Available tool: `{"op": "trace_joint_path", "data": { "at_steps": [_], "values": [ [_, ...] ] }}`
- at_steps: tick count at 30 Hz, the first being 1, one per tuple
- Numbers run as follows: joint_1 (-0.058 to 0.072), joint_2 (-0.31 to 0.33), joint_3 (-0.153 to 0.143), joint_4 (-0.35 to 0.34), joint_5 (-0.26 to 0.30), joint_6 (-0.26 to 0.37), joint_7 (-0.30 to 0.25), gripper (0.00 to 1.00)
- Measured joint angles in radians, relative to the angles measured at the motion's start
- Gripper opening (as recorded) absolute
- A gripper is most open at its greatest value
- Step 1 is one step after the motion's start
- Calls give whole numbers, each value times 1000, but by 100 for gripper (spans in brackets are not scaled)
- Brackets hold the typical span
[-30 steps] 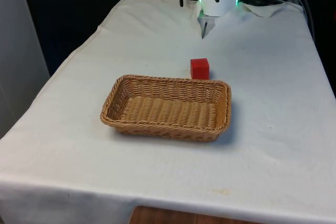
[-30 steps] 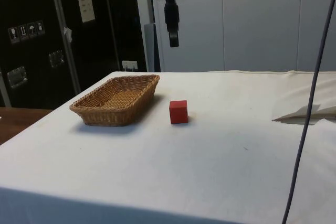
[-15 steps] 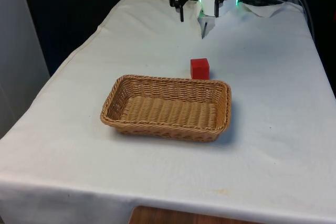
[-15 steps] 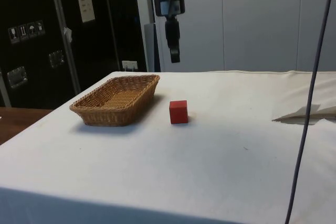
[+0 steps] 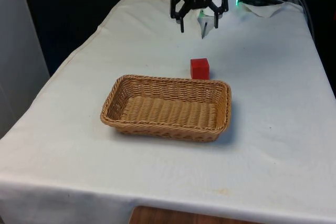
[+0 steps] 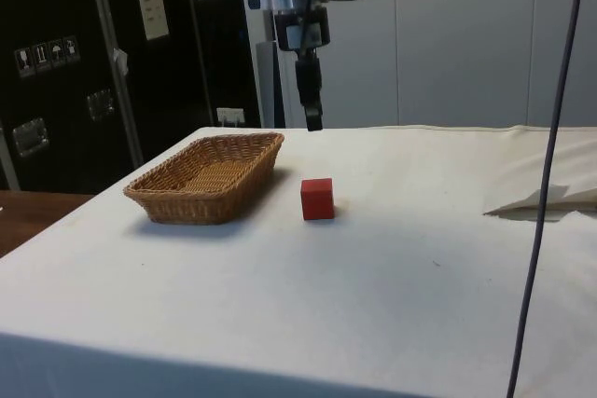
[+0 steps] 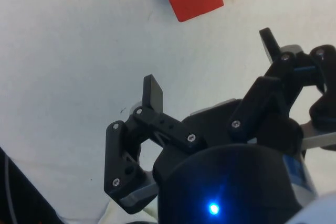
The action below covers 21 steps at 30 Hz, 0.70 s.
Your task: Pick up the cube and place it into the basket.
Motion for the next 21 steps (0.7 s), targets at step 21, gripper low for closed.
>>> {"op": "trace_joint_path", "data": {
  "at_steps": [21],
  "values": [
    [5, 84, 30, -25, 36, 121, 0, 100]
  ]
}}
